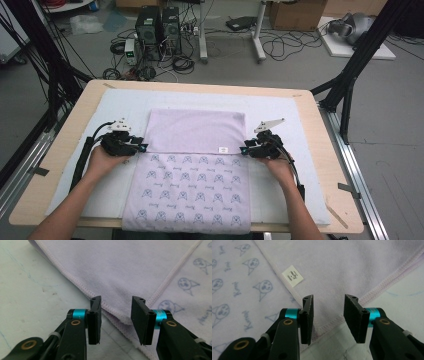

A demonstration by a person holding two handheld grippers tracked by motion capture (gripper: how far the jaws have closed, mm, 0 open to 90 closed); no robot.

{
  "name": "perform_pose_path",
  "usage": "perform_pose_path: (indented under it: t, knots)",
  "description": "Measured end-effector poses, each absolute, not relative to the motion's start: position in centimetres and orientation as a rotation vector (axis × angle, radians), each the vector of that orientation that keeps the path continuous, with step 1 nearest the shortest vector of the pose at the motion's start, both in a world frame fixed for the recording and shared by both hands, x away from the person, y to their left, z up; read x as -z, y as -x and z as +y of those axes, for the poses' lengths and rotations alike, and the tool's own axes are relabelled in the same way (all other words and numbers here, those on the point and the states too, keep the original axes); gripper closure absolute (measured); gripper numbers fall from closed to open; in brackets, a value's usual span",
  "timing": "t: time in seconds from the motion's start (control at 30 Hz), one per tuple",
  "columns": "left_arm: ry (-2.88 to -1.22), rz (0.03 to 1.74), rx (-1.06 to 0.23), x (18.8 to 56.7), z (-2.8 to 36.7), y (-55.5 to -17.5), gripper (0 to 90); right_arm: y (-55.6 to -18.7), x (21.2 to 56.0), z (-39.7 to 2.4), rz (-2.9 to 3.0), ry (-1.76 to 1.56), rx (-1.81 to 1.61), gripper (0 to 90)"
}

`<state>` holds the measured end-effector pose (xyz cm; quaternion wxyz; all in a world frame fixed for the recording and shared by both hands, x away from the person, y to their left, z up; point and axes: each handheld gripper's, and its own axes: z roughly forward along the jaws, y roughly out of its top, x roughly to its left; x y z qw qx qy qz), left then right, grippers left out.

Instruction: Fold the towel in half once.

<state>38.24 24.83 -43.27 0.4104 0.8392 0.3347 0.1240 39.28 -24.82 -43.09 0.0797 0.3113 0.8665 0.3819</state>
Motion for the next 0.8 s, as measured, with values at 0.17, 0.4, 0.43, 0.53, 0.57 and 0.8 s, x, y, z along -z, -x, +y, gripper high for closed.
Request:
perform_pose_path:
  t: [0.17, 0.4, 0.43, 0.53, 0.57, 0.8]
  knots:
    - [-2.078, 0.803, -0.298, 42.6, 24.6, -38.1, 60.5, -39.2, 42.8, -24.5, 2.583, -0.887, -1.174, 58.9]
    - [-2.165, 0.796, -0.264, 44.0, 23.2, -38.7, 61.0, -39.5, 43.7, -23.6, 2.642, -0.861, -1.134, 57.5]
    - [-2.162, 0.794, -0.267, 44.2, 23.2, -38.7, 62.0, -39.5, 43.9, -23.5, 2.651, -0.872, -1.119, 58.2]
    - [-2.162, 0.795, -0.301, 44.2, 23.2, -38.7, 72.0, -39.6, 43.9, -23.5, 2.638, -0.871, -1.108, 68.9]
    - [-2.16, 0.797, -0.302, 44.2, 23.2, -38.7, 75.0, -39.6, 43.9, -23.4, 2.639, -0.867, -1.098, 73.8]
    - [-2.128, 0.812, -0.285, 43.7, 23.6, -38.8, 87.7, -39.7, 43.4, -23.6, 2.633, -0.876, -1.147, 85.1]
